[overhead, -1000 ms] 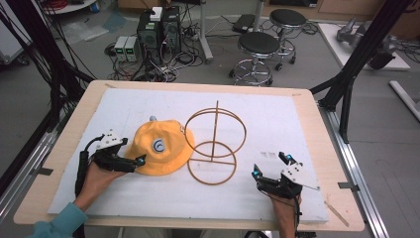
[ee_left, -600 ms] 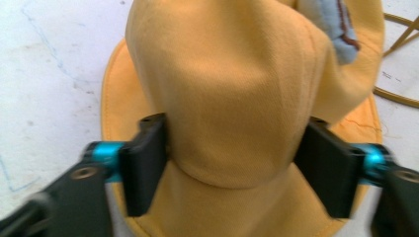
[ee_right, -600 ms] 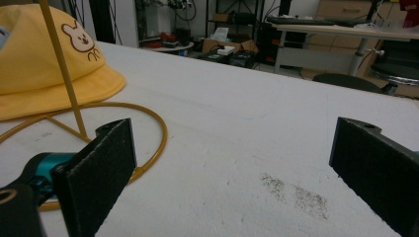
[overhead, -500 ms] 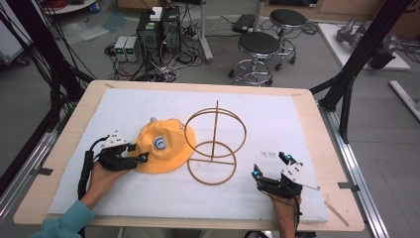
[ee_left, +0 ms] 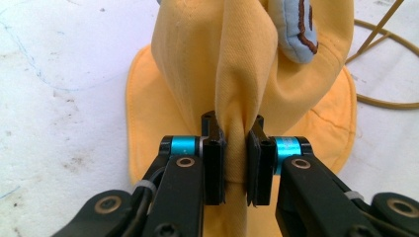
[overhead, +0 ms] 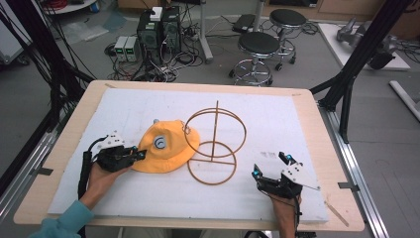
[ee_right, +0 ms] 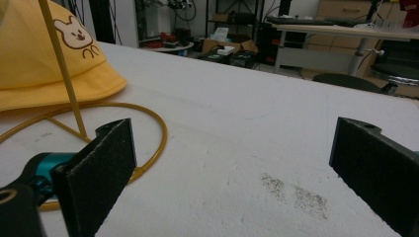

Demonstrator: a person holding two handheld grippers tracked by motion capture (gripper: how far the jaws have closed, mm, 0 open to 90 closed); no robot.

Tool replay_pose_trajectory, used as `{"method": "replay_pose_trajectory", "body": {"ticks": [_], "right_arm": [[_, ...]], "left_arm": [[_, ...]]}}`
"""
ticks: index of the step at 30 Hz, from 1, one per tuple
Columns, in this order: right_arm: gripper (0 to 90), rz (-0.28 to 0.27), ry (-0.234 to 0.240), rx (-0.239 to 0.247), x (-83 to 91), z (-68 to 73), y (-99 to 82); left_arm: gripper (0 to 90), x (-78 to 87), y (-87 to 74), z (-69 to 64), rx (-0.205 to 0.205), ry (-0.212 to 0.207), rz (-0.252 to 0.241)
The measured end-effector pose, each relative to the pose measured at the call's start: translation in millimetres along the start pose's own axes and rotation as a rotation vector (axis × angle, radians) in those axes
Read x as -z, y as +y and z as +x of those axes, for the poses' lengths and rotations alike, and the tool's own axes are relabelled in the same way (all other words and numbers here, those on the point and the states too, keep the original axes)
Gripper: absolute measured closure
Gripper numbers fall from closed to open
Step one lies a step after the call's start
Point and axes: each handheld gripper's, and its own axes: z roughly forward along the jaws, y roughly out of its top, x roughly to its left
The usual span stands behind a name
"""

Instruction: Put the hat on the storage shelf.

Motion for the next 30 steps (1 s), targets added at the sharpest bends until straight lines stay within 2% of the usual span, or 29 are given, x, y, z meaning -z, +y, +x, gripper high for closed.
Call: {"method": "replay_pose_trajectory", "body": {"ticks": [5, 11, 20, 30], "right_arm": [[2.8, 0.004, 0.002, -0.006, 0.2, 0.5, -0.1], [2.8, 0.003, 0.001, -0.005, 0.2, 0.4, 0.0], [2.8, 0.005, -0.001, 0.0, 0.0, 0.5, -0.1], [2.8, 0.005, -0.003, 0.0, -0.2, 1.0, 0.0]], "left_arm": [[80.8, 8.9, 10.5, 3.5, -0.013, 0.012, -0.001], [80.9, 23.7, 30.5, 10.0, -0.01, 0.028, -0.049], [81.0, 50.7, 61.5, 17.2, -0.029, 0.064, -0.11], [81.0, 73.2, 101.1, 17.2, -0.059, 0.074, -0.145]]}}
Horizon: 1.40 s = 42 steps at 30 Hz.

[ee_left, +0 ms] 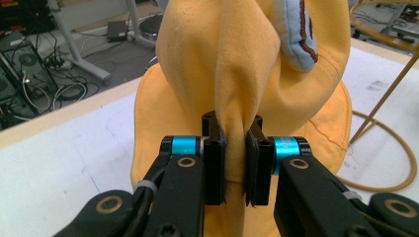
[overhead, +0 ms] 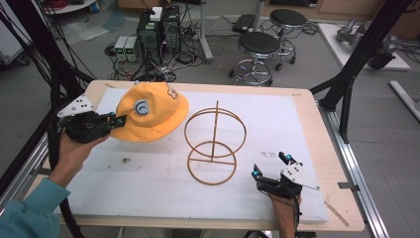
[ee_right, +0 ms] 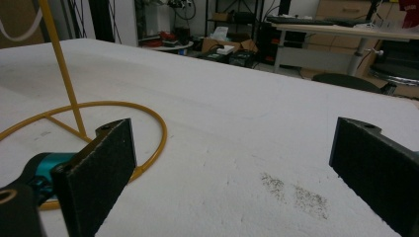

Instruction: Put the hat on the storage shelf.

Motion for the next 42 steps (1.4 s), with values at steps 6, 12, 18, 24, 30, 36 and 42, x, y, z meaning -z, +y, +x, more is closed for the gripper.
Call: {"method": "replay_pose_trajectory", "body": {"ticks": [6, 12, 18, 24, 30, 36, 42], "right_arm": [[2.8, 0.0, 0.001, -0.002, 0.1, -0.1, 0.0], [2.8, 0.001, 0.001, 0.001, -0.1, 0.0, 0.0], [2.8, 0.0, 0.0, 0.006, -0.2, -0.1, 0.1], [2.8, -0.002, 0.001, 0.008, -0.3, -0.2, 0.0], [2.8, -0.003, 0.001, 0.006, -0.4, -0.1, 0.1], [2.8, -0.002, 0.001, 0.006, -0.2, -0.1, 0.1], [2.8, -0.003, 0.003, 0.002, -0.2, -0.1, 0.1]], "left_arm": [[81.0, 7.5, 23.9, -1.1, -0.019, -0.009, -0.01], [81.0, 13.1, 44.8, -5.2, -0.034, -0.013, -0.026], [81.0, 15.8, 68.8, -15.8, -0.065, -0.042, -0.048], [81.0, 16.5, 87.6, -26.6, -0.081, -0.077, -0.058], [81.0, 9.4, 99.5, -42.6, -0.098, -0.129, -0.072], [81.0, -1.5, 104.2, -55.1, -0.104, -0.183, -0.073], [81.0, -10.1, 105.7, -64.4, -0.117, -0.239, -0.071]]}}
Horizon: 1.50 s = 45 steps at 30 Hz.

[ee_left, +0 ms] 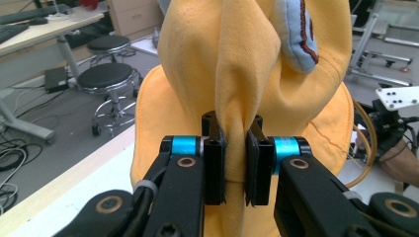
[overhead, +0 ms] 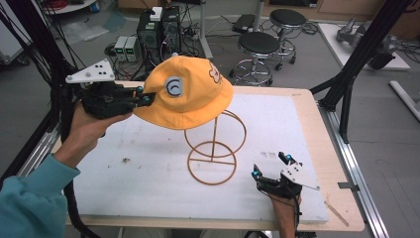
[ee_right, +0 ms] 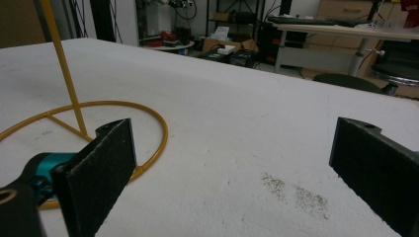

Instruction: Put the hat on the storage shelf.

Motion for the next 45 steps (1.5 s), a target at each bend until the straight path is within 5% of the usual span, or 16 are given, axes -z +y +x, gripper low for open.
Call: {"method": "replay_pose_trajectory", "body": {"ticks": [17, 27, 36, 40, 45], "right_arm": [[2.8, 0.0, 0.004, -0.009, 0.5, -0.3, -0.1], [2.8, 0.001, 0.004, -0.009, 0.6, -0.3, -0.1], [2.8, -0.003, 0.002, -0.005, 0.5, -0.4, -0.2], [2.8, -0.001, 0.001, -0.008, 0.7, -0.1, -0.2], [2.8, -0.003, 0.0, -0.005, 0.5, -0.4, -0.2]], "left_arm": [[81.0, -26.2, -3.3, -12.1, -0.019, -0.14, 0.03], [80.9, -41.1, -6.6, -22.0, -0.031, -0.182, 0.047], [78.7, -44.8, -15.5, -24.1, -0.059, -0.178, 0.043], [64.4, -45.9, -18.5, -23.0, -0.045, -0.179, 0.034], [27.7, -48.5, -18.6, -24.5, -0.021, -0.152, 0.037]]}}
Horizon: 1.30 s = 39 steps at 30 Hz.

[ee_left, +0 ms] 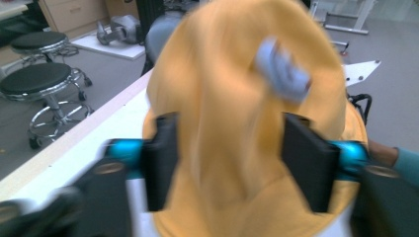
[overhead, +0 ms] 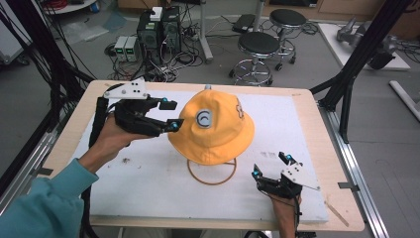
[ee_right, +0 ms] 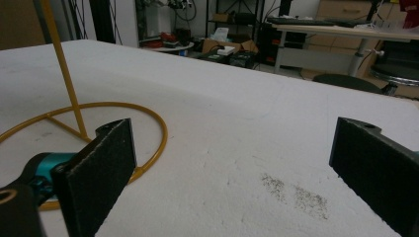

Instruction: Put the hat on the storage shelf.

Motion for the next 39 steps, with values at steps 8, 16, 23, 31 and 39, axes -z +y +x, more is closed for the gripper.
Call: {"method": "replay_pose_trajectory", "body": {"ticks": [8, 16, 23, 31, 39], "right_arm": [[2.8, 0.003, 0.001, 0.001, 0.2, 0.2, -0.1], [2.8, 0.001, -0.002, 0.003, 0.3, 0.3, -0.1], [2.8, -0.008, 0.001, 0.0, 1.0, -0.2, -0.4], [2.8, -0.004, 0.004, 0.002, 0.9, 0.3, -0.3], [2.8, -0.003, 0.0, 0.011, 0.8, 1.1, -0.3]], "left_arm": [[7.1, 5.9, -10.9, 3.2, -0.012, 0.03, -0.036], [7.2, 32.2, -52.1, 13.4, 0.012, 0.142, -0.071], [7.2, 63.1, -113.8, 21.9, 0.044, 0.283, -0.102], [7.3, 84.6, -181.6, 23.3, 0.075, 0.393, -0.144], [8.9, 90.5, -225.1, 17.7, 0.077, 0.462, -0.214]]}}
